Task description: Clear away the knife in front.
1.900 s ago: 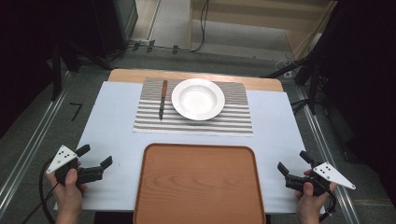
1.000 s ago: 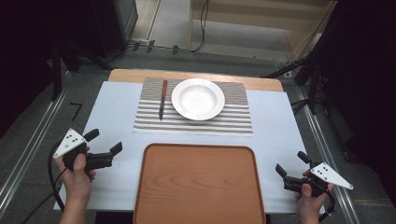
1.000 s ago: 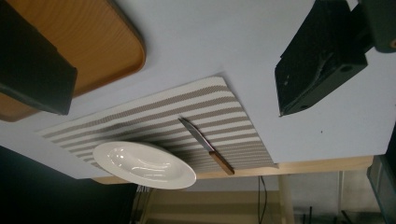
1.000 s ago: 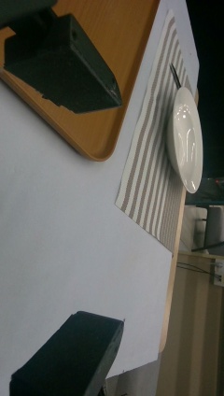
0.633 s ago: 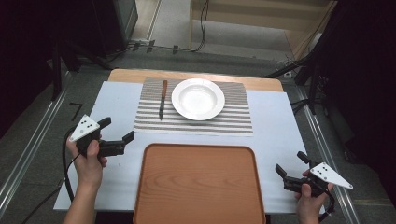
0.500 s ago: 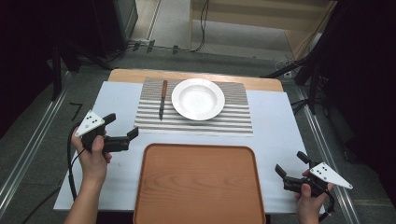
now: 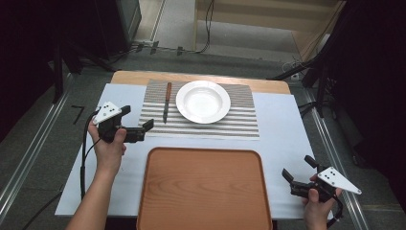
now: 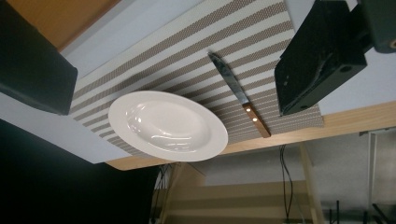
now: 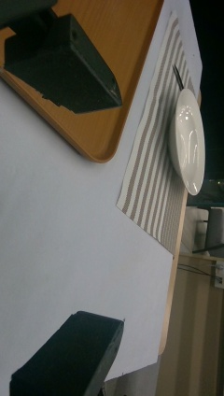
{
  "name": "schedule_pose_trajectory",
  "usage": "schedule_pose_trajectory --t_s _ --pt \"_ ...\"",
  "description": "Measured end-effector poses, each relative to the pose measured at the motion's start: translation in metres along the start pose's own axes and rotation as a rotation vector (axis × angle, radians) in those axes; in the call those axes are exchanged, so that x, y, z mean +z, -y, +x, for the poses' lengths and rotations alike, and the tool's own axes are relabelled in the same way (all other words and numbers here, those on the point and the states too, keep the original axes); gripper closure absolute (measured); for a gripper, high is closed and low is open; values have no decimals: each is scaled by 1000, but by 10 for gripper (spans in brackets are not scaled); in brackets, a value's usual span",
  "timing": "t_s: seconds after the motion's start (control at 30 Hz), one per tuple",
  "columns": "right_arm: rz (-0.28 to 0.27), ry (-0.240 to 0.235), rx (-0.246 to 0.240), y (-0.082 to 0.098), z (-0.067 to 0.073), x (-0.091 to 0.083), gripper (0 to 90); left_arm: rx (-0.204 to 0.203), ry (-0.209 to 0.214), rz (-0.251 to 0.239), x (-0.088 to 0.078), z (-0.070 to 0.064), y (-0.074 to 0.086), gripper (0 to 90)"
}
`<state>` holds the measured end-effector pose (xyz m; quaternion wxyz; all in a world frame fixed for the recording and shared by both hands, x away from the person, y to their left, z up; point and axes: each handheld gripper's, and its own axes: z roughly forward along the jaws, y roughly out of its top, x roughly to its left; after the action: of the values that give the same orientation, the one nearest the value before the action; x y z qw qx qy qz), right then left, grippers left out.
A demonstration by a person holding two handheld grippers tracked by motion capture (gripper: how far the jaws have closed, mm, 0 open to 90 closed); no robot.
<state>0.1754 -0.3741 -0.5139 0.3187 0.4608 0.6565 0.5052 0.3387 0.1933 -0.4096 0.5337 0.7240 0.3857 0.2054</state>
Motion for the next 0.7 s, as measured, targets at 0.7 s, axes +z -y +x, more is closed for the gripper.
schedule_pose_trajectory --t_s 0.7 --pt "11 5 -7 0 1 2 0 -57 -75 94 70 16 -20 142"
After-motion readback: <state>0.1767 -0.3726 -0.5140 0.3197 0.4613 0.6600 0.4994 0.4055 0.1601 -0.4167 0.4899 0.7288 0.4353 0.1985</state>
